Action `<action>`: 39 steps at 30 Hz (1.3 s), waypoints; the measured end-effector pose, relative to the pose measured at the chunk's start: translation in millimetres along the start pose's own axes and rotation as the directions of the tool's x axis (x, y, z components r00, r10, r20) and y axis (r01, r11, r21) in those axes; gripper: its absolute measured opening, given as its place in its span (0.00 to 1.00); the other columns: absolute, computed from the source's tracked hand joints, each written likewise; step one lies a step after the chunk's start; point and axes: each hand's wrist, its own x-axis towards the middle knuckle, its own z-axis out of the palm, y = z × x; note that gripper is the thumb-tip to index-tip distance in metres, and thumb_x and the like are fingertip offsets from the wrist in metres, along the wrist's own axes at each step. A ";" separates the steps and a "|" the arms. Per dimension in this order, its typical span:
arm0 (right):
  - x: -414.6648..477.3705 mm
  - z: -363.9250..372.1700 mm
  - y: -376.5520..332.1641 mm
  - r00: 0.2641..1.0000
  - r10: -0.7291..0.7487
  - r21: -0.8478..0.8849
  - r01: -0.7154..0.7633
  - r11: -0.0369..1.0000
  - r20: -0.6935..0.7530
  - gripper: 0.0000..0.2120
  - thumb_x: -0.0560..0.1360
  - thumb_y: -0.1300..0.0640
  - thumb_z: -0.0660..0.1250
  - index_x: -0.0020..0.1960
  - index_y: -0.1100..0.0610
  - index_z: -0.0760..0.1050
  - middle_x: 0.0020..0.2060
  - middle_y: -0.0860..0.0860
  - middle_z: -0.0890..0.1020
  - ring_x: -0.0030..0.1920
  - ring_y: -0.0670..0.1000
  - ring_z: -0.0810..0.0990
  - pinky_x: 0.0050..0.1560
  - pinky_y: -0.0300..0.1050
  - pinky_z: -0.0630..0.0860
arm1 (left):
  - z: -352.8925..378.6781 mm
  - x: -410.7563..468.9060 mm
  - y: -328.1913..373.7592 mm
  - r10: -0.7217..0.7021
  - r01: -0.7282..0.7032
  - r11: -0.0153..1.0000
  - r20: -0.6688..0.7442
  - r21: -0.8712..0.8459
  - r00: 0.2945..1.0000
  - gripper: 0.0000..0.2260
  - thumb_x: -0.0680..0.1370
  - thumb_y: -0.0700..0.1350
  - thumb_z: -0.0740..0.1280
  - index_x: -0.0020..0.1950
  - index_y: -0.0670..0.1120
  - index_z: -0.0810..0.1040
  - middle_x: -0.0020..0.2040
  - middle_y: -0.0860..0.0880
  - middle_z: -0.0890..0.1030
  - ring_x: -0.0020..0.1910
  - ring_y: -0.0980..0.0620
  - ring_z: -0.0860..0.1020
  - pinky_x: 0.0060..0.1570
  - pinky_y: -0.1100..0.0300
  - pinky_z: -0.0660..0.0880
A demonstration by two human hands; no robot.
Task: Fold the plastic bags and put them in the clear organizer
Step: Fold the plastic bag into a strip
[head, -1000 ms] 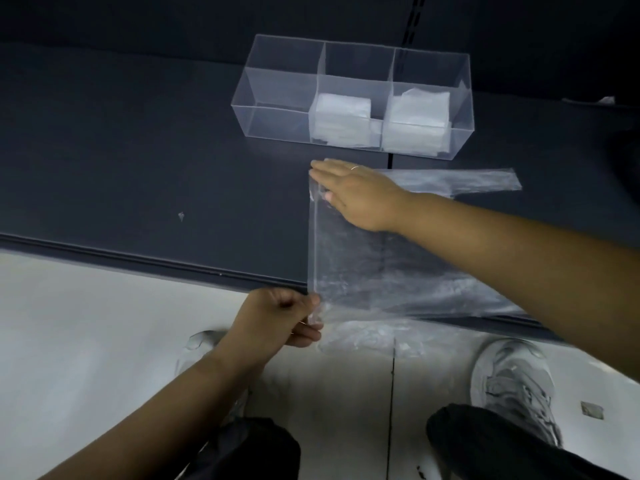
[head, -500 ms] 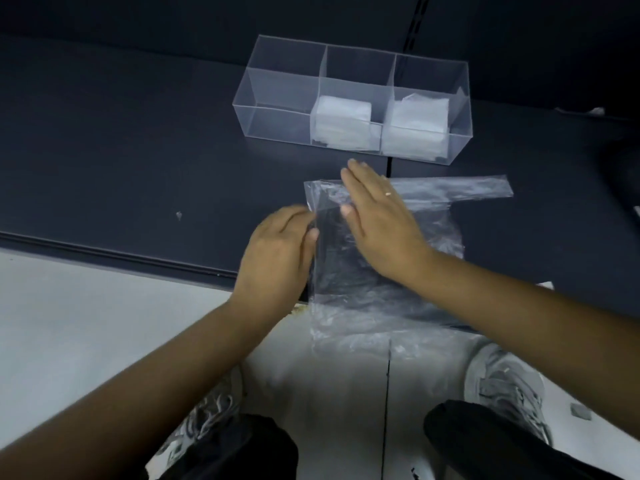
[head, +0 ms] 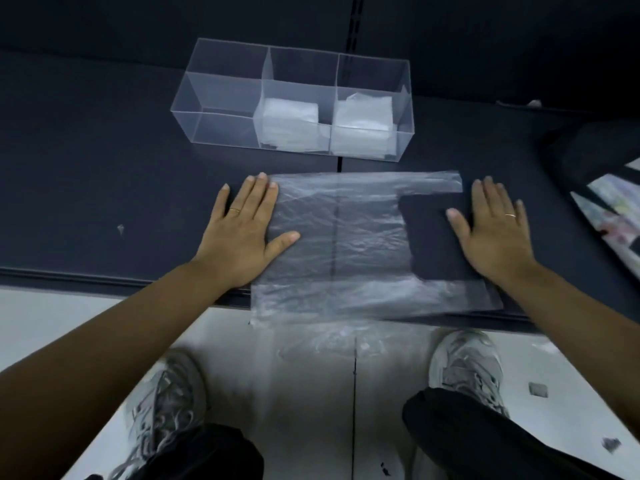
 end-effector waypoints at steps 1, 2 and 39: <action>-1.7 -2.8 2.9 0.999 0.037 -0.009 -0.037 0.999 -0.005 0.34 0.80 0.40 0.45 0.78 0.60 0.47 0.78 0.55 0.48 0.78 0.54 0.45 0.76 0.56 0.42 | -3.9 3.7 -1.6 -0.016 0.016 1.000 -0.002 0.004 1.000 0.41 0.73 0.70 0.36 0.79 0.45 0.42 0.79 0.46 0.43 0.78 0.49 0.41 0.74 0.47 0.37; -5.6 -6.3 -1.5 0.998 0.043 -0.015 -0.043 0.999 -0.037 0.33 0.81 0.42 0.47 0.78 0.61 0.48 0.78 0.57 0.49 0.78 0.55 0.46 0.76 0.56 0.42 | -9.1 6.6 -2.0 -0.026 0.026 1.000 -0.023 0.005 0.999 0.40 0.74 0.69 0.38 0.79 0.45 0.44 0.79 0.46 0.44 0.78 0.48 0.42 0.74 0.47 0.37; -110.0 -36.6 -54.4 0.869 -0.488 0.310 0.488 0.816 -0.083 0.03 0.70 0.61 0.75 0.42 0.55 0.81 0.37 0.45 0.83 0.39 0.50 0.82 0.44 0.43 0.73 | -60.5 -116.6 5.5 -0.057 0.058 0.507 0.034 -0.860 0.998 0.10 0.73 0.55 0.65 0.51 0.68 0.80 0.47 0.66 0.82 0.49 0.68 0.80 0.47 0.79 0.70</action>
